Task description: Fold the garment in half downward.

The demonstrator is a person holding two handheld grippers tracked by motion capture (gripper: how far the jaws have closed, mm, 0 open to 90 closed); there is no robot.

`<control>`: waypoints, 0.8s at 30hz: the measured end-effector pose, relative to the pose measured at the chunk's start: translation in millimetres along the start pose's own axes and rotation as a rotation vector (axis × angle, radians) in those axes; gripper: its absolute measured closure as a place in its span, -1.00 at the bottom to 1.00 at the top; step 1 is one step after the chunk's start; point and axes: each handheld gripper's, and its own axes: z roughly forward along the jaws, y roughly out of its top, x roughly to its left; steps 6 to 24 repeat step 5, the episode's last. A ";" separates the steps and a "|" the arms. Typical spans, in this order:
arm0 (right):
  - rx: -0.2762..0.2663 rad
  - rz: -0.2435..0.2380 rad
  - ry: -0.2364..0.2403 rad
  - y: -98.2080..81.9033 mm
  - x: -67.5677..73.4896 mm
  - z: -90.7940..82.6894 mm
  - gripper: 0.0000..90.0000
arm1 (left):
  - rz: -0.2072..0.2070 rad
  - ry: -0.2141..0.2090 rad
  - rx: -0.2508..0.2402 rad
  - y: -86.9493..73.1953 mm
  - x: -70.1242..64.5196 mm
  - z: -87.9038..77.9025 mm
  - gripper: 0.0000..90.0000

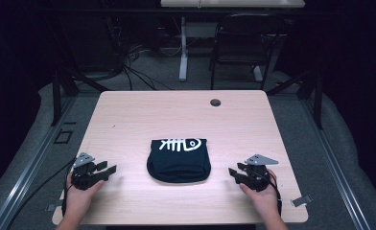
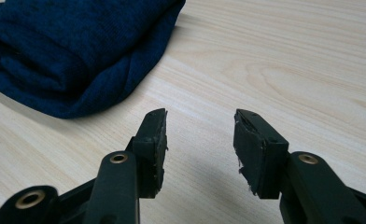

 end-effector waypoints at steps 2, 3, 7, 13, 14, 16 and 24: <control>0.014 -0.008 -0.005 0.0 1.1 0.9 0.19 | 0.011 -0.003 0.005 0.1 -2.3 1.2 0.12; 0.011 -0.008 -0.001 -0.1 2.1 1.5 0.18 | 0.014 -0.004 0.006 0.2 -4.1 1.7 0.12; 0.009 -0.009 0.005 0.3 4.6 2.3 0.17 | 0.035 -0.003 0.010 1.3 -8.8 1.9 0.12; 0.009 -0.009 0.005 0.3 4.6 2.3 0.17 | 0.035 -0.003 0.010 1.3 -8.8 1.9 0.12; 0.009 -0.009 0.005 0.3 4.6 2.3 0.17 | 0.035 -0.003 0.010 1.3 -8.8 1.9 0.12; 0.009 -0.009 0.005 0.3 4.6 2.3 0.17 | 0.035 -0.003 0.010 1.3 -8.8 1.9 0.12; 0.009 -0.009 0.005 0.3 4.6 2.3 0.17 | 0.035 -0.003 0.010 1.3 -8.8 1.9 0.12</control>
